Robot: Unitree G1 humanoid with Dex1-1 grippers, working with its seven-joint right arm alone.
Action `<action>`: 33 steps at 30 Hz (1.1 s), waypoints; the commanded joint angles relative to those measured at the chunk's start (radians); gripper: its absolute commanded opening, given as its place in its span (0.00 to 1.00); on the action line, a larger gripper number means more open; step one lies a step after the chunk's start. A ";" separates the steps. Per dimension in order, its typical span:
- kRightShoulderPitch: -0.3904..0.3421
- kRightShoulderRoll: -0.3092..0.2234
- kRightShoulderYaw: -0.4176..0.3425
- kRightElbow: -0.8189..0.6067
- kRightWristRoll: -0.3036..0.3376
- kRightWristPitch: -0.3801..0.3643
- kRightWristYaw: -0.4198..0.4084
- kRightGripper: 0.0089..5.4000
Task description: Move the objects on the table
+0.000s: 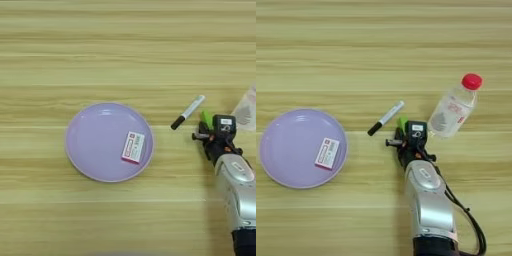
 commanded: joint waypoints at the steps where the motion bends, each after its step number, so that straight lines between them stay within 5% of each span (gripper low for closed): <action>1: -0.033 -0.017 0.001 -0.026 0.008 -0.016 0.000 0.32; 33: 0.002 -0.035 0.086 -0.287 -0.023 -0.055 0.039 0.92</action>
